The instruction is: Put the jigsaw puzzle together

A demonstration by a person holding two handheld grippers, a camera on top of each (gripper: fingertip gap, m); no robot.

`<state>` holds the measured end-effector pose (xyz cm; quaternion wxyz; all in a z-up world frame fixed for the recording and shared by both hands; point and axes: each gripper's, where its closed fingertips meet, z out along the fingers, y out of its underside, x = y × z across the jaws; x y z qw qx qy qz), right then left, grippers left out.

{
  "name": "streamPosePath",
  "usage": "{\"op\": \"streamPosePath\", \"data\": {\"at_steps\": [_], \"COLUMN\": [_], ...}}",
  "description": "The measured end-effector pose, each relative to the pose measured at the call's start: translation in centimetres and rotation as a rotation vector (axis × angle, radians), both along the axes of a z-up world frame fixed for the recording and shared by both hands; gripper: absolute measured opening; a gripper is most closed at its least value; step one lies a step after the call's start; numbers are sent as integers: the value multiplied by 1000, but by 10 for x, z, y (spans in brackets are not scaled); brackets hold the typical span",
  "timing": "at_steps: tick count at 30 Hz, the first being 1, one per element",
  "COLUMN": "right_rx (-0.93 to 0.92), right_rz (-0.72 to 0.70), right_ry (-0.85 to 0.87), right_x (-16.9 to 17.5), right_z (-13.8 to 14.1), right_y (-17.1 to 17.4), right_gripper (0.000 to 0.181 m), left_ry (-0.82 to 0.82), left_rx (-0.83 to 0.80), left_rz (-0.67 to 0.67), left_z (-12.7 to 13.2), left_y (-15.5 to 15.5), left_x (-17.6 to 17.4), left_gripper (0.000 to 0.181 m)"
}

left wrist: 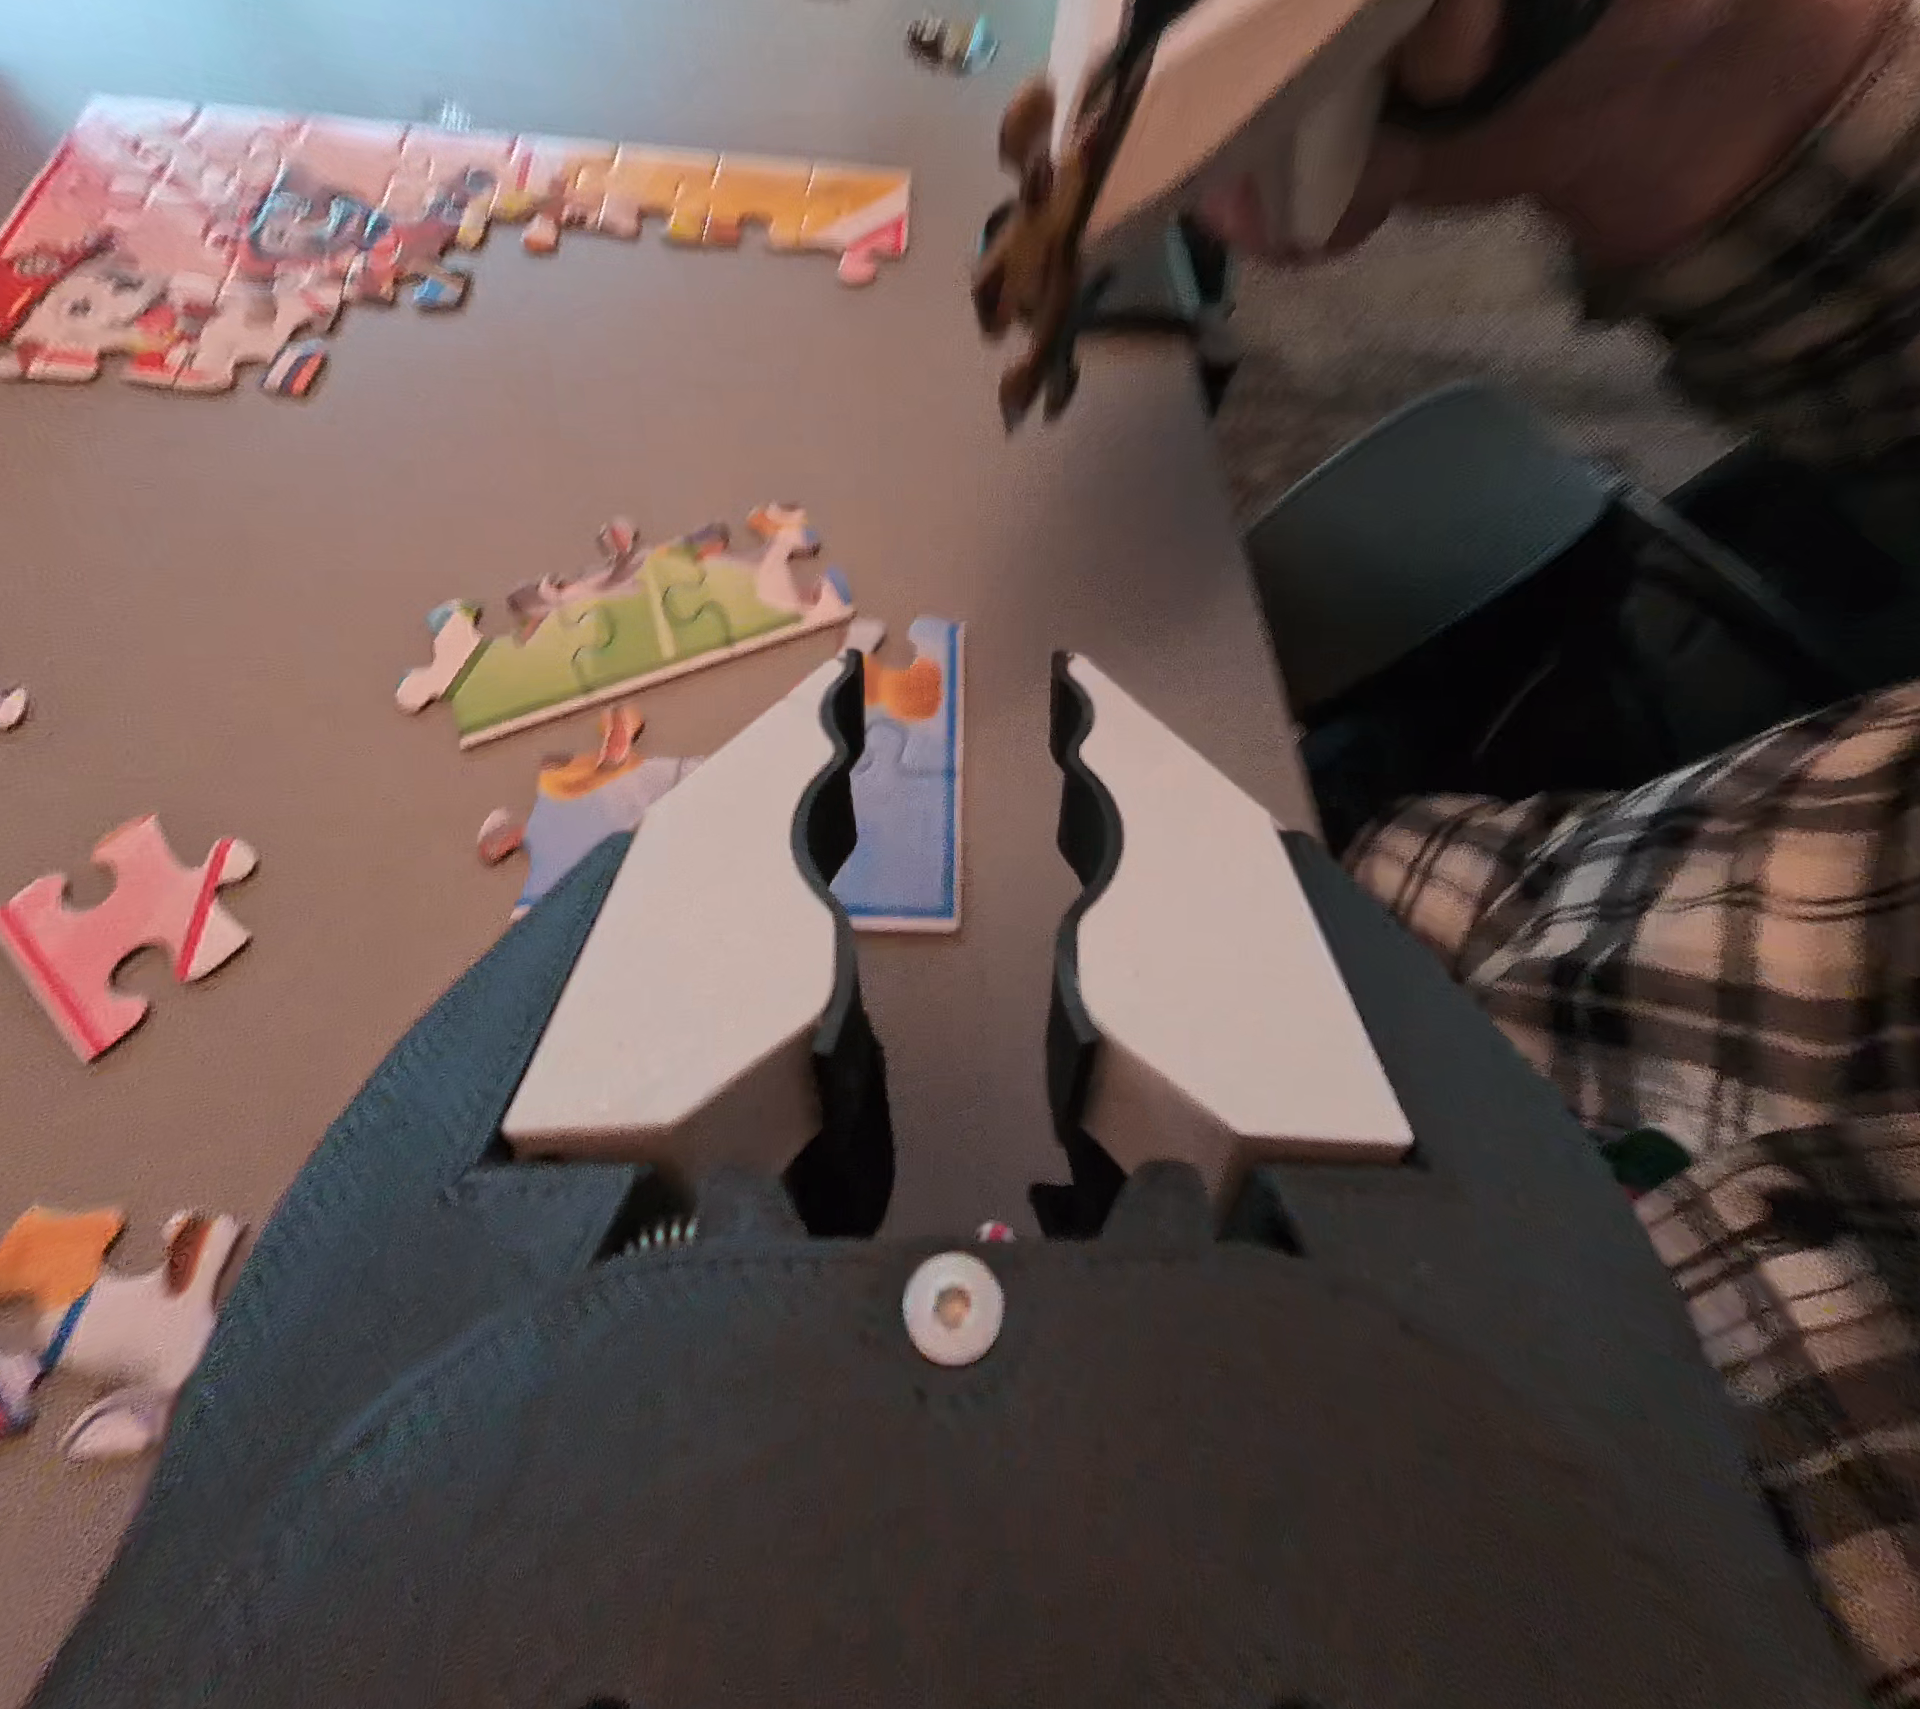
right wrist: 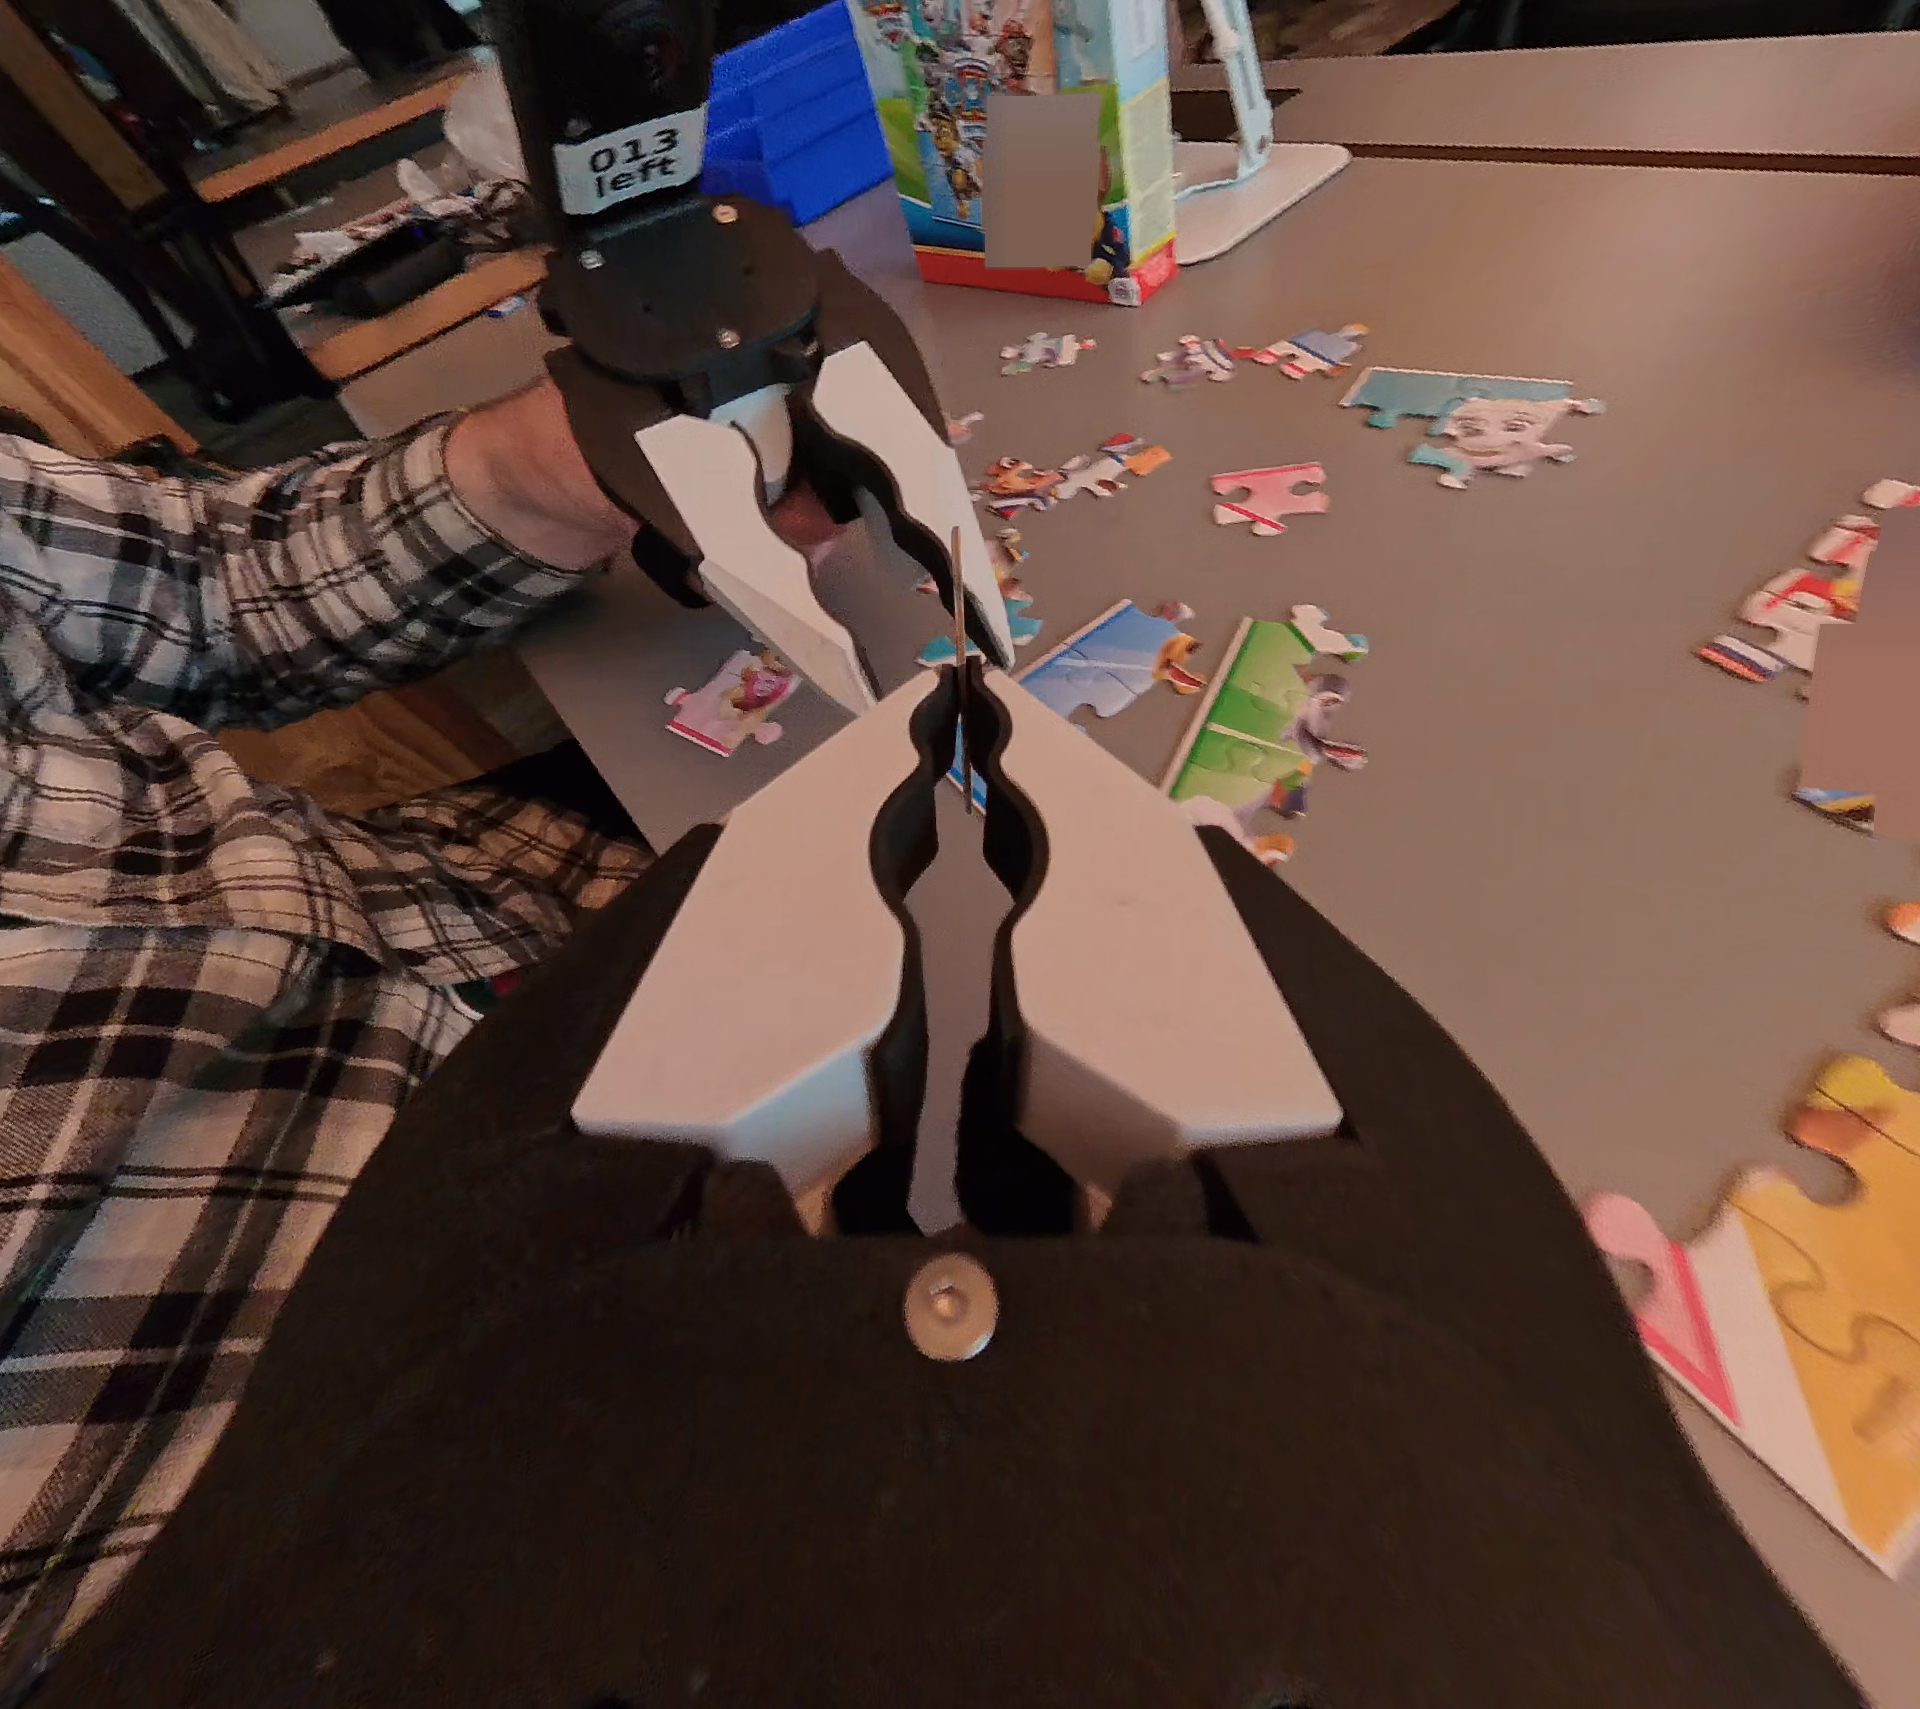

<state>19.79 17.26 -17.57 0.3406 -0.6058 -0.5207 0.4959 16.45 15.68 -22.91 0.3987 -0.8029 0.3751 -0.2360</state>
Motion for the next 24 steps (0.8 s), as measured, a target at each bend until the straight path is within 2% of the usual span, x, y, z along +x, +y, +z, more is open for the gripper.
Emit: {"op": "streamPosePath", "data": {"at_steps": [3,6,10,17,24], "right_rx": [18,-36,-140,-219,-239], "right_rz": [-53,-94,-117,-121,-105], "right_ry": [-73,-95,-112,-167,-213], "right_x": [11,19,25,29,31], "right_z": [-12,-21,-32,-38,-38], "right_y": [15,28,43,74,95], "right_gripper": [0,0,0,0,0], "left_ry": [176,252,247,284,339], "left_rx": [-25,-59,-73,-130,-164], "left_rz": [22,21,19,-4,22], "left_z": [-30,-47,-47,-47,-48], "left_y": [3,3,4,-1,-4], "left_x": [-12,-16,-21,-41,-70], "left_gripper": [39,35,22,9,8]}}
